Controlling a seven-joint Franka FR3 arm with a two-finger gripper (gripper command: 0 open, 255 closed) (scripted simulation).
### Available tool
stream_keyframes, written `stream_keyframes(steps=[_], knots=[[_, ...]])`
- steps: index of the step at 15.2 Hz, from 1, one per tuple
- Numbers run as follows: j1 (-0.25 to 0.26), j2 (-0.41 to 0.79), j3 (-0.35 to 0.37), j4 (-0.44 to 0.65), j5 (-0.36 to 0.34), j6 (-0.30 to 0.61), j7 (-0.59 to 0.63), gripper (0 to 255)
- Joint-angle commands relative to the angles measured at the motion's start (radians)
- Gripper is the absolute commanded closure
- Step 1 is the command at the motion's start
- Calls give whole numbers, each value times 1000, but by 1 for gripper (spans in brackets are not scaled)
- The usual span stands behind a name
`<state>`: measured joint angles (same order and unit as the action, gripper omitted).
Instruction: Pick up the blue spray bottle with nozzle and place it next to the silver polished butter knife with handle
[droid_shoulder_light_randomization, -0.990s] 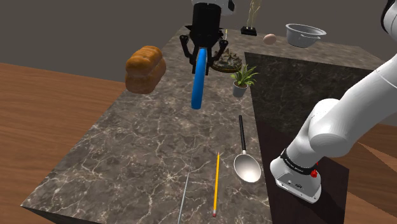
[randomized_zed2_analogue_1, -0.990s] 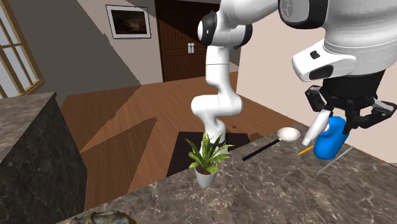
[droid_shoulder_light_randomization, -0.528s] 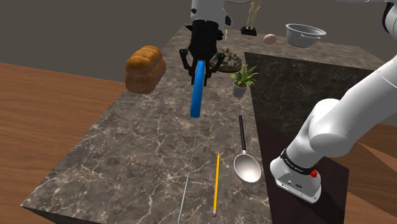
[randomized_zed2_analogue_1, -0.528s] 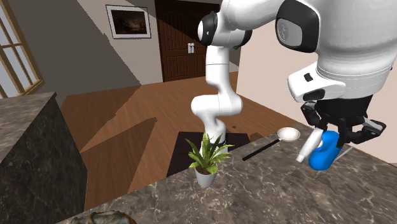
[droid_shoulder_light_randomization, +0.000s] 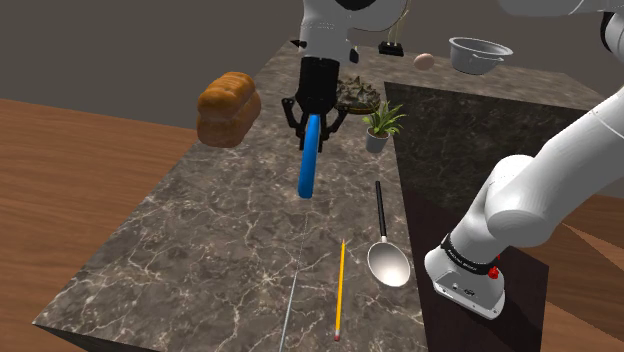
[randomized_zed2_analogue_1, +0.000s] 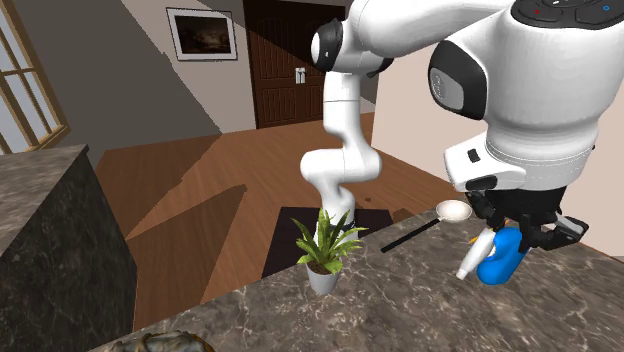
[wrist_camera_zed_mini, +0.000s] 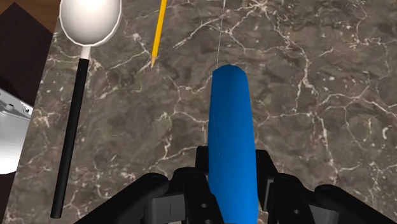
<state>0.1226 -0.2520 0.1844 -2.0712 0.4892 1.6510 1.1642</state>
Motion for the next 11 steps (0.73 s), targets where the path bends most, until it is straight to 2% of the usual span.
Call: stream_keyframes(steps=[1, 4, 11], knots=[[0, 2, 1, -26, 1, 25, -12, 255], [1, 6, 4, -58, 4, 59, -26, 255], [1, 6, 4, -58, 4, 59, -26, 255]])
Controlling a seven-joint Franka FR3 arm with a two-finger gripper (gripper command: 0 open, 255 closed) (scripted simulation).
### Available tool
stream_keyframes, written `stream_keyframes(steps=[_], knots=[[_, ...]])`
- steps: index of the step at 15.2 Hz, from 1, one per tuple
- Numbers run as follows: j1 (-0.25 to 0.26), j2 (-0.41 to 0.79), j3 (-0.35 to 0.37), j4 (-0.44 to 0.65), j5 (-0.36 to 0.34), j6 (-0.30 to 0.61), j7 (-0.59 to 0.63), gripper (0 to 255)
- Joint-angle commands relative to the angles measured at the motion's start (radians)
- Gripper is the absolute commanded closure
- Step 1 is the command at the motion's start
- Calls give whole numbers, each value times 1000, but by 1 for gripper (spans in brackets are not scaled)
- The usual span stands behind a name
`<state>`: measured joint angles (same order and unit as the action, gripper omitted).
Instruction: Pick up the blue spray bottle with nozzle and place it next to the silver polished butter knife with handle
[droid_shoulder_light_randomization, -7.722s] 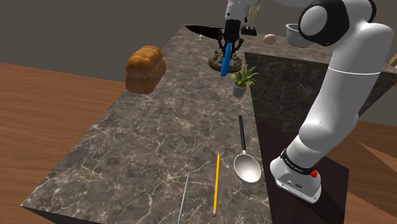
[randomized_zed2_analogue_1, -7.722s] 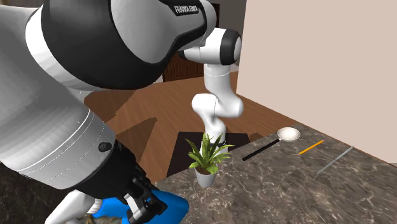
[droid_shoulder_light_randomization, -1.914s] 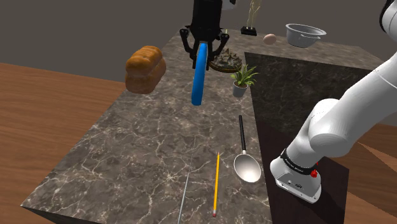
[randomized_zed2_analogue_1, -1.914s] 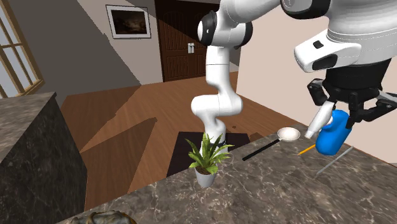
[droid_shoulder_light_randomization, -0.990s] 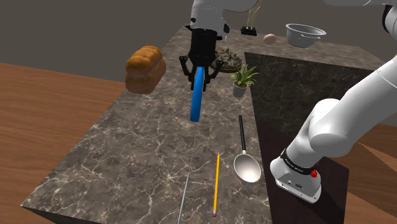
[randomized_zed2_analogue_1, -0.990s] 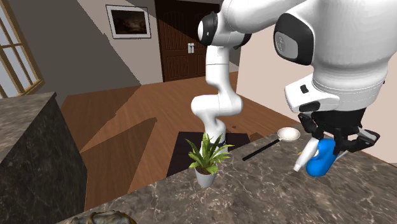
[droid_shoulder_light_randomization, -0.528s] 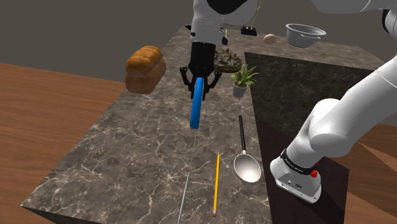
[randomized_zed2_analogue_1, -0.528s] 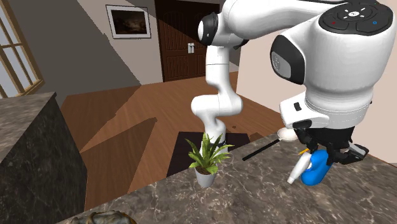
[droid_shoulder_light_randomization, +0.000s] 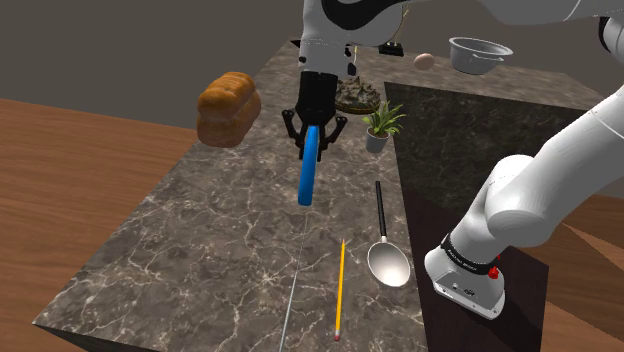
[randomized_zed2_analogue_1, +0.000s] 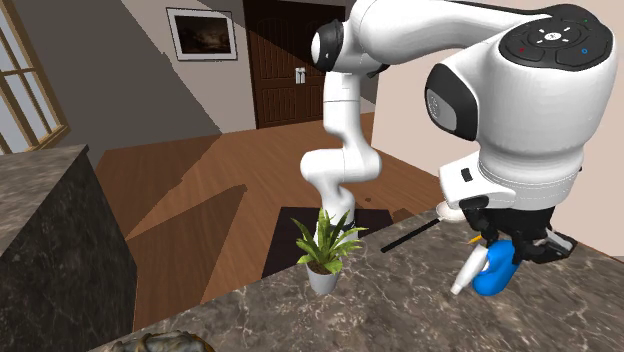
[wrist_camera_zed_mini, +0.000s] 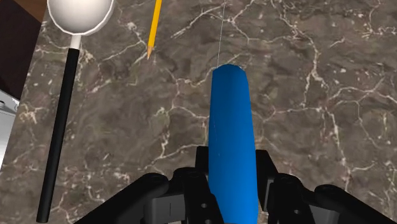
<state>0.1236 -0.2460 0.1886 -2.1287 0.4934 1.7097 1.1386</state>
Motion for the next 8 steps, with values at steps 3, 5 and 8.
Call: stream_keyframes(steps=[3, 5, 8], knots=[[0, 0, 0, 0, 0, 0, 0, 0], [0, 0, 0, 0, 0, 0, 0, 0], [-11, 6, -18, 65, -13, -63, 5, 0]])
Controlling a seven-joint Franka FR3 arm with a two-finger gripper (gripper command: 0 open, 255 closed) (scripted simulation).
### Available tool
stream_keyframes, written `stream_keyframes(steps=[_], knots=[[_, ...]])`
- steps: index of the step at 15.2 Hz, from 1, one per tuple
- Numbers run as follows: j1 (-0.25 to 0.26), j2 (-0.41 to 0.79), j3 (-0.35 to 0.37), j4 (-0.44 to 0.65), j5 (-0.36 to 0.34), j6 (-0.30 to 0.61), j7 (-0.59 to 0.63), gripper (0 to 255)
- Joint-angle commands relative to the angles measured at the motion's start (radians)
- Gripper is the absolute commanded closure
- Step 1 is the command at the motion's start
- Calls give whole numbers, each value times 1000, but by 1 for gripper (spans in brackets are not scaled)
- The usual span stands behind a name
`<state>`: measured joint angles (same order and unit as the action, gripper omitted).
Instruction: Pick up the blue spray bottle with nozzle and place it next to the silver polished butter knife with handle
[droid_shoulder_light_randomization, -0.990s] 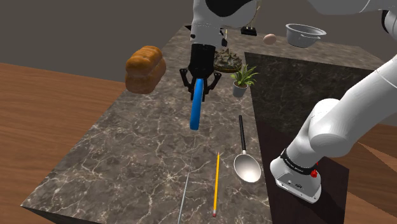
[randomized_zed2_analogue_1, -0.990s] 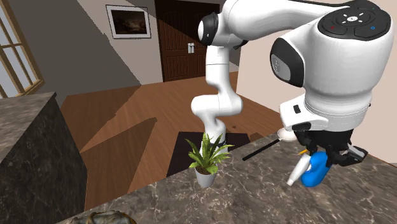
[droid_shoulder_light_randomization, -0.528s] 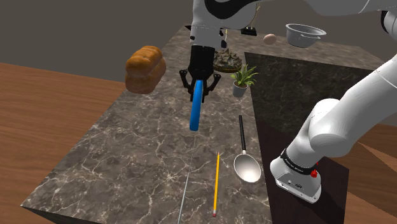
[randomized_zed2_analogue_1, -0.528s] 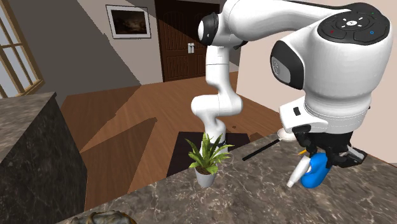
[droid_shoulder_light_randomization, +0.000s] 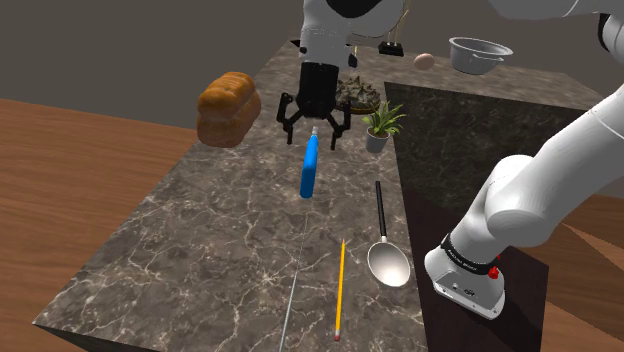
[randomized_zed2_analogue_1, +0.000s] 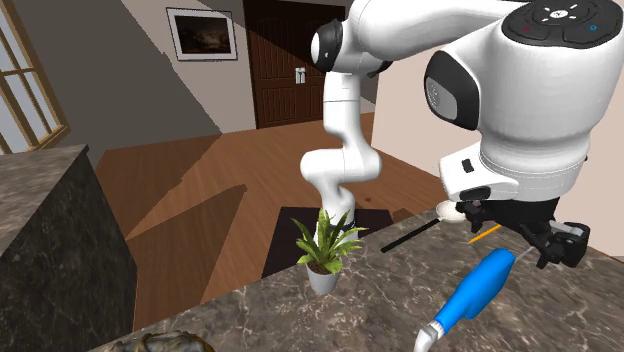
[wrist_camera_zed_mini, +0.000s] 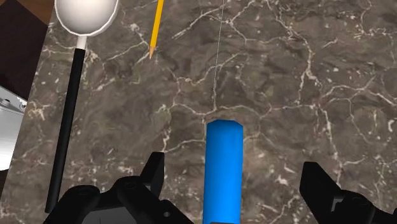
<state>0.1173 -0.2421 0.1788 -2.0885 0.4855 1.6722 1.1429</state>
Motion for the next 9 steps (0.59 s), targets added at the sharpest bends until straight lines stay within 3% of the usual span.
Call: stream_keyframes(steps=[1, 9], knots=[[-10, 7, -16, 59, -11, -58, 3, 0], [-14, 12, -23, 87, -16, -83, 5, 0]])
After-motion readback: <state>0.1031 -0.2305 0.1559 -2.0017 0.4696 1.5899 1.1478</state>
